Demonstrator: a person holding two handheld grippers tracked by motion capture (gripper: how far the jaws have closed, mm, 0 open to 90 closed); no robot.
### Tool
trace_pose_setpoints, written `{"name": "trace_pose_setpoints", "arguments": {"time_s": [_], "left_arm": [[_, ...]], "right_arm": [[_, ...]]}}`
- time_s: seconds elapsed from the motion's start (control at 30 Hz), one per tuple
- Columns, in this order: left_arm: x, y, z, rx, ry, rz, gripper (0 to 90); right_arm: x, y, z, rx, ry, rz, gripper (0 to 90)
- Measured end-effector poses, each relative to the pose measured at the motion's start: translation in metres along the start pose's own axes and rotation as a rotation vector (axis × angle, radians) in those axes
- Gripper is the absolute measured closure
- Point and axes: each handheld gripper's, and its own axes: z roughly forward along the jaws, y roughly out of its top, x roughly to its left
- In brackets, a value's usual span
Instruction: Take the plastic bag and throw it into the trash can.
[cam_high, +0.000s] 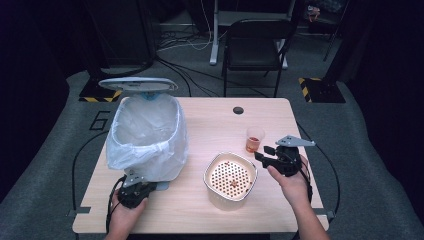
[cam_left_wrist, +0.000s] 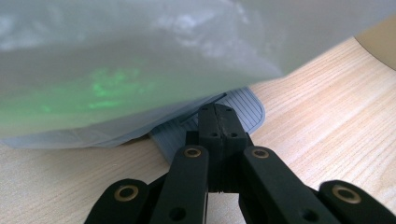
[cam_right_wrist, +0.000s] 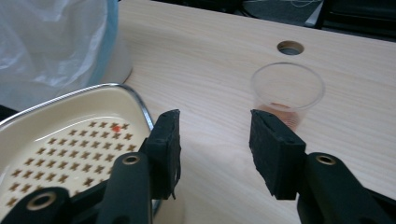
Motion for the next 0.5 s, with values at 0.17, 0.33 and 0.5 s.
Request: {"name": "trace_pose_setpoints", "arguments": {"time_s": [0.17, 0.33, 0.5], "left_arm": [[0.000, 0.000, 0.000, -0.001, 0.002, -0.001, 90.0], [0.000, 0.000, 0.000, -0.001, -0.001, -0.003, 90.0], [0.000, 0.000, 0.000, -0.001, -0.001, -0.001, 90.0]], "right_arm": [[-0.019, -0.001, 0.008, -0.022, -0.050, 0.010, 43.3], [-0.036, -0.004, 0.025, -0.005, -0.076, 0.002, 35.3], [-0.045, -0.006, 0.044, 0.013, -0.049, 0.010, 26.6]]}}
